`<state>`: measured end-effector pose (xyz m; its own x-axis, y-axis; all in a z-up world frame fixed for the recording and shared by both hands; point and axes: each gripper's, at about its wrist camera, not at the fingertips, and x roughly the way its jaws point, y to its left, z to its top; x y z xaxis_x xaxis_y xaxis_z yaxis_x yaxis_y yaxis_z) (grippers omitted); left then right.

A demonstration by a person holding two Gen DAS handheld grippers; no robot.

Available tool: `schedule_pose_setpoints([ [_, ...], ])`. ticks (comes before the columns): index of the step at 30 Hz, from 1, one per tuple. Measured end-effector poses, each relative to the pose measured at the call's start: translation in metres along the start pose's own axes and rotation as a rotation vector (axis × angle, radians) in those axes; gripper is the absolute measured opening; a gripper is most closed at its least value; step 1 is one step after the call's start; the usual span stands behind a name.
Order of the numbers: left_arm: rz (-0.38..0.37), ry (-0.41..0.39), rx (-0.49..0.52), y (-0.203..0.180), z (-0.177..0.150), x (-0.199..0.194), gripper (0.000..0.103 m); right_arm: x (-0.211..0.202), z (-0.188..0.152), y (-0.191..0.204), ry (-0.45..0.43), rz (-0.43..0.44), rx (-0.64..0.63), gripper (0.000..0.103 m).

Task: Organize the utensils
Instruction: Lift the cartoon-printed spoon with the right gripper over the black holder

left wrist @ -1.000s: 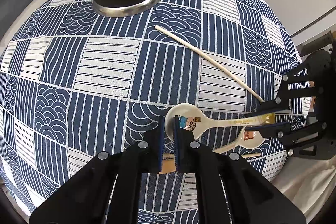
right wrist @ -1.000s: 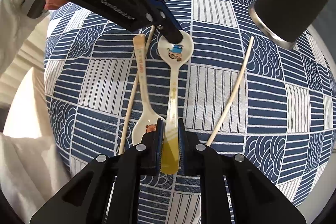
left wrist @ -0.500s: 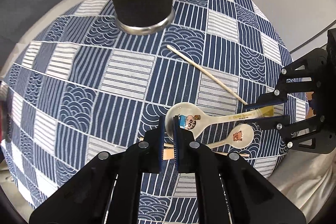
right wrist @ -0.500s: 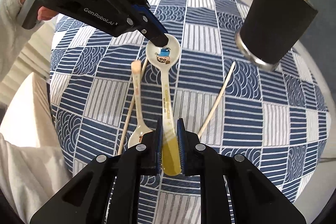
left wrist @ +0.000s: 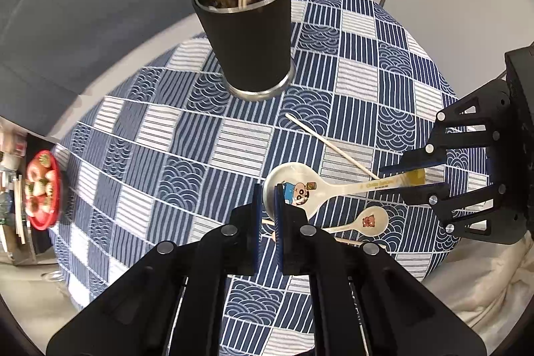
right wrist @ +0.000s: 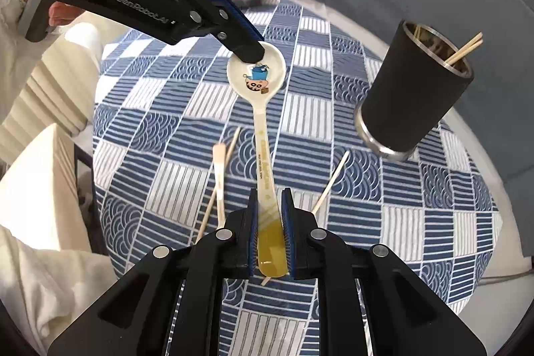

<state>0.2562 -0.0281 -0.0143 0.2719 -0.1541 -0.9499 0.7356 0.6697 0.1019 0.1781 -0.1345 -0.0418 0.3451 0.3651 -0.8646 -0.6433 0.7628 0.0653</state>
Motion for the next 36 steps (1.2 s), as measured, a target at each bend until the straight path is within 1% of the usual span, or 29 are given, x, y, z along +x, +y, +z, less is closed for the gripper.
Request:
schedule_pose_setpoints([
  [6,0.064,-0.022,0.011,-0.003,0.012,-0.033,0.007,-0.022,0.01,-0.005,-0.07,-0.008,-0.009,0.013],
  [10,0.084,-0.044,0.016,-0.004,0.021,-0.052,0.006,-0.036,0.017,-0.01,-0.11,-0.029,-0.012,0.013],
  [15,0.118,-0.052,0.055,-0.009,0.036,-0.074,0.006,-0.051,0.025,-0.017,-0.147,-0.054,-0.012,0.013],
  [17,0.108,-0.063,0.059,-0.008,0.042,-0.082,0.005,-0.055,0.028,-0.021,-0.16,-0.071,-0.007,0.013],
  [19,0.109,-0.079,0.067,-0.006,0.049,-0.091,0.005,-0.061,0.031,-0.024,-0.18,-0.069,0.008,0.013],
  [24,0.137,-0.087,0.094,-0.003,0.067,-0.103,0.005,-0.069,0.043,-0.033,-0.217,-0.099,0.029,0.012],
  [31,0.152,-0.118,0.145,-0.001,0.095,-0.122,0.005,-0.075,0.064,-0.056,-0.238,-0.135,0.062,0.012],
  [33,0.145,-0.137,0.165,0.0,0.104,-0.127,0.005,-0.076,0.07,-0.064,-0.241,-0.145,0.071,0.012],
  [36,0.149,-0.134,0.19,0.005,0.116,-0.13,0.005,-0.074,0.079,-0.074,-0.241,-0.153,0.08,0.012],
])
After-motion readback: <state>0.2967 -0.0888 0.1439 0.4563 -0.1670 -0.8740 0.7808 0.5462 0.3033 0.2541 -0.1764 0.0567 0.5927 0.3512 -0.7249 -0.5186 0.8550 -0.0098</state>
